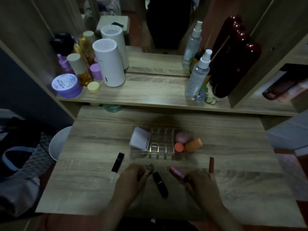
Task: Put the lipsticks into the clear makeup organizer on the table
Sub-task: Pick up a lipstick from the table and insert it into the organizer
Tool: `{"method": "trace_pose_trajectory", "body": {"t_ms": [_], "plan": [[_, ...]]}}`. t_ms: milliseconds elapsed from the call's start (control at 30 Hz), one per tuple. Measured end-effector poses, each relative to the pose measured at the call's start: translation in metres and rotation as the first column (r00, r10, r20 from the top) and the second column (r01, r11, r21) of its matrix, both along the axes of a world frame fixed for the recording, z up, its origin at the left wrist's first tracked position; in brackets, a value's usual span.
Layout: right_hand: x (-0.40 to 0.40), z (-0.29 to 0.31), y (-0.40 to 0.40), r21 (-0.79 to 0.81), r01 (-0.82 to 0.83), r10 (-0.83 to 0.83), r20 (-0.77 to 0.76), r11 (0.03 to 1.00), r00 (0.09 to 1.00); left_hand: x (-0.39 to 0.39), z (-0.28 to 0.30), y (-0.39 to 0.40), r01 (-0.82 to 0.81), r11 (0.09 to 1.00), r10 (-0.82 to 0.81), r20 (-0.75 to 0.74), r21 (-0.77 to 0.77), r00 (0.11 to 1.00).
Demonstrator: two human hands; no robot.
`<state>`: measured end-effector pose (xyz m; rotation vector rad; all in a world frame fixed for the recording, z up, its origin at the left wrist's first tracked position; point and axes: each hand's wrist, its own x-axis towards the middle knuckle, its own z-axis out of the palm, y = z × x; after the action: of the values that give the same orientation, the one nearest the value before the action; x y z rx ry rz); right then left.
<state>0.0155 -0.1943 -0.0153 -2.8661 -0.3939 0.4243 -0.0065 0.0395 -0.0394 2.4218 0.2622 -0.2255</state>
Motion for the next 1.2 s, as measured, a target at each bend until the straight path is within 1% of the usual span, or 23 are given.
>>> {"method": "trace_pose_trajectory", "body": {"t_ms": [33, 67, 133, 200, 267, 333, 433, 500, 600, 733, 933, 1067, 1200], "plan": [[0.003, 0.004, 0.001, 0.048, 0.007, -0.006, -0.012, 0.999, 1.000, 0.000, 0.002, 0.001, 0.023, 1.000, -0.023, -0.008, 0.006, 1.000], [0.005, 0.009, 0.002, 0.136, 0.027, -0.024, -0.020, 0.990, 1.000, 0.001, 0.004, 0.003, 0.035, 0.999, -0.035, -0.004, -0.001, 0.999], [0.013, 0.022, 0.006, 0.315, 0.071, -0.072, -0.009, 0.946, 0.997, 0.004, 0.012, 0.007, 0.013, 0.997, -0.010, 0.038, -0.070, 0.999], [0.025, 0.040, 0.014, 0.416, 0.064, -0.106, 0.080, 0.907, 0.991, 0.014, 0.026, 0.013, 0.013, 0.988, 0.003, 0.099, -0.155, 0.995], [0.042, 0.054, 0.026, 0.512, 0.036, -0.139, 0.165, 0.858, 0.976, 0.031, 0.044, 0.017, 0.027, 0.967, 0.025, 0.197, -0.254, 0.980], [0.063, 0.064, 0.039, 0.554, 0.033, -0.188, 0.225, 0.832, 0.956, 0.052, 0.061, 0.020, 0.005, 0.940, 0.107, 0.308, -0.342, 0.945], [0.089, 0.065, 0.056, 0.528, 0.018, -0.212, 0.310, 0.849, 0.927, 0.083, 0.076, 0.020, -0.008, 0.938, 0.169, 0.439, -0.346, 0.883], [0.099, 0.060, 0.067, 0.502, 0.013, -0.196, 0.313, 0.865, 0.929, 0.099, 0.078, 0.018, 0.002, 0.932, 0.181, 0.471, -0.362, 0.863], [0.108, 0.052, 0.073, 0.473, 0.010, -0.175, 0.308, 0.881, 0.935, 0.117, 0.074, 0.016, -0.013, 0.932, 0.185, 0.442, -0.363, 0.878], [0.112, 0.047, 0.075, 0.419, -0.013, -0.121, 0.292, 0.908, 0.949, 0.126, 0.062, 0.013, 0.028, 0.941, 0.136, 0.452, -0.336, 0.882], [0.114, 0.043, 0.083, 0.364, 0.001, -0.071, 0.180, 0.932, 0.981, 0.132, 0.047, 0.012, 0.058, 0.962, 0.062, 0.420, -0.266, 0.905], [0.115, 0.037, 0.093, 0.231, 0.020, -0.036, 0.069, 0.973, 0.997, 0.134, 0.037, 0.008, 0.087, 0.967, 0.021, 0.413, -0.240, 0.910], [0.115, 0.032, 0.098, 0.188, 0.001, -0.015, 0.073, 0.982, 0.997, 0.134, 0.029, 0.007, 0.101, 0.976, -0.019, 0.386, -0.194, 0.922]]}}
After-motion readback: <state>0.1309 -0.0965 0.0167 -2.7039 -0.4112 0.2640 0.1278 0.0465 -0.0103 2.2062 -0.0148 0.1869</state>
